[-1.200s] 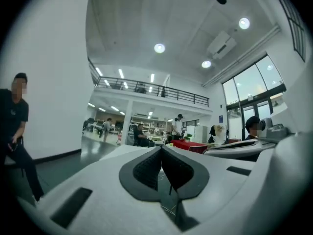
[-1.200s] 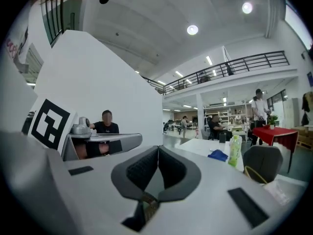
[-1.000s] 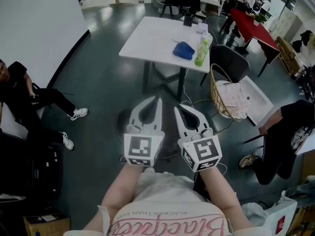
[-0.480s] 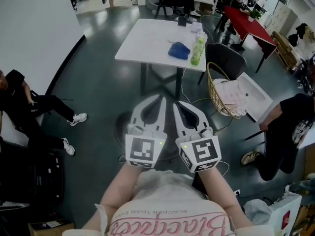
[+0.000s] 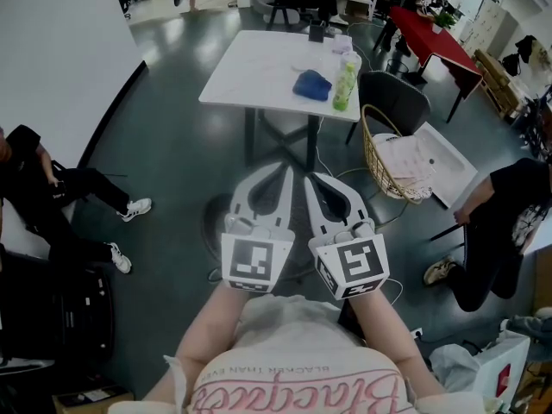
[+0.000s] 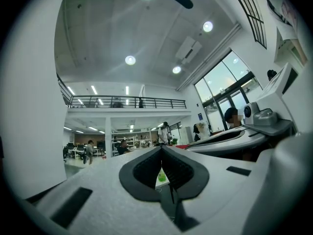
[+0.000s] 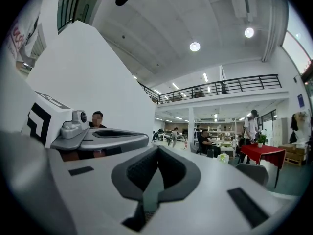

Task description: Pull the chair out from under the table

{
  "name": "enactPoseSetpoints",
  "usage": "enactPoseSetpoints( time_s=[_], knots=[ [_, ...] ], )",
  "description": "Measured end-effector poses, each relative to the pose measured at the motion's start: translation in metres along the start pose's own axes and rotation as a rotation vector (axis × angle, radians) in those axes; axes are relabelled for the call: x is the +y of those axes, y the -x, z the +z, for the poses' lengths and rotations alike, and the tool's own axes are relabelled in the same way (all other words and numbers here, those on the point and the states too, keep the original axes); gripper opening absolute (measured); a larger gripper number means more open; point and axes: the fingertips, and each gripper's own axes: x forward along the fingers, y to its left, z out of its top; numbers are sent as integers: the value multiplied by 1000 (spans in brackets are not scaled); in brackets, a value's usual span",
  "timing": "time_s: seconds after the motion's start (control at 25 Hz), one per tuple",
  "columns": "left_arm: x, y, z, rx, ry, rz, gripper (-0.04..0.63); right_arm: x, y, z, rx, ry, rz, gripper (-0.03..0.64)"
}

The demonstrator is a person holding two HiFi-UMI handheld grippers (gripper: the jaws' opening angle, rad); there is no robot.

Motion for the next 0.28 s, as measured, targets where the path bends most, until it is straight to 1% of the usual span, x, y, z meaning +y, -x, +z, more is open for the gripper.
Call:
enactPoseSetpoints(
  time_s=[0.28],
  knots=[
    [4,0,-6,17,-10,17,5,4,-2,-7,10,34,-2,3]
  ],
)
